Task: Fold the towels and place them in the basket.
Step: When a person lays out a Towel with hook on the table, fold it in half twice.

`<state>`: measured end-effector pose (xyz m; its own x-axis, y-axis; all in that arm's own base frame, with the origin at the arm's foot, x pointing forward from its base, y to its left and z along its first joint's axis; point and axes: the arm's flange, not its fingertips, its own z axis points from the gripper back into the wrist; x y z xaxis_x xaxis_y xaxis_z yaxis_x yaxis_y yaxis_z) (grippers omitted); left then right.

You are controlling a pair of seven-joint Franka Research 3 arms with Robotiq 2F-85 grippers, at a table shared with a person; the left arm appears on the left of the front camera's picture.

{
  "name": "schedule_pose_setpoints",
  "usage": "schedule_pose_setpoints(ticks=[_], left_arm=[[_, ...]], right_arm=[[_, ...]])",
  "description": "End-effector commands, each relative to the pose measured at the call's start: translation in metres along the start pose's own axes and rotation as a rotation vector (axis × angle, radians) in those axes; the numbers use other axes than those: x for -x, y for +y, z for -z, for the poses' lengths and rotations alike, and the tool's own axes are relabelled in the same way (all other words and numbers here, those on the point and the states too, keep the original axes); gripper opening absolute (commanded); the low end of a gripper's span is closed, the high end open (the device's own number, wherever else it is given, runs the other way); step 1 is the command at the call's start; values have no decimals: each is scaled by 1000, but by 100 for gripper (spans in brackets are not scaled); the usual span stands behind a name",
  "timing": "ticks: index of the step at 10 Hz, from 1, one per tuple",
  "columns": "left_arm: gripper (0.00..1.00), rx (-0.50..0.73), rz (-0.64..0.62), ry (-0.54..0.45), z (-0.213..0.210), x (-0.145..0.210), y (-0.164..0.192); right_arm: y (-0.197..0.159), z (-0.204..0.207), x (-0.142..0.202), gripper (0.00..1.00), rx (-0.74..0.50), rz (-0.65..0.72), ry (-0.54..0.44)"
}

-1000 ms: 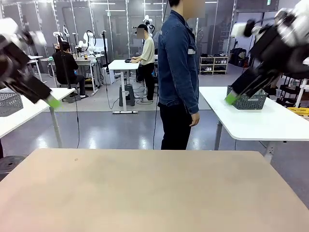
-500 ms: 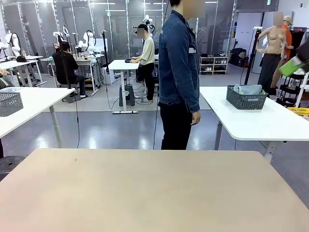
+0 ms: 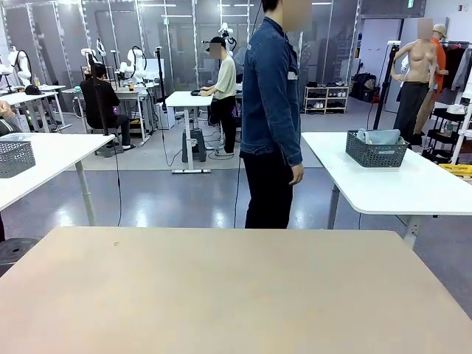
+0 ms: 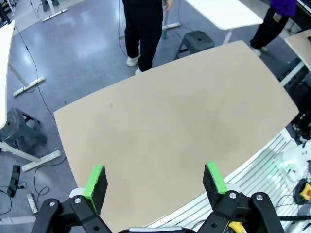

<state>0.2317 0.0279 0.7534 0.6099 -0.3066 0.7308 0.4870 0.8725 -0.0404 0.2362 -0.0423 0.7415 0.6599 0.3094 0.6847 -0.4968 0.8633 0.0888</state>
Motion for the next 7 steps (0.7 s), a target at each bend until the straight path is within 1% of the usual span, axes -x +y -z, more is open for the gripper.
schedule_pose_setpoints(ticks=[1,7], left_arm=[[100,2,-1,2,1,-1,1],[100,2,-1,2,1,-1,1]], right_arm=[[1,-3,0,100,1,-3,-6],[1,-3,0,100,1,-3,-6]])
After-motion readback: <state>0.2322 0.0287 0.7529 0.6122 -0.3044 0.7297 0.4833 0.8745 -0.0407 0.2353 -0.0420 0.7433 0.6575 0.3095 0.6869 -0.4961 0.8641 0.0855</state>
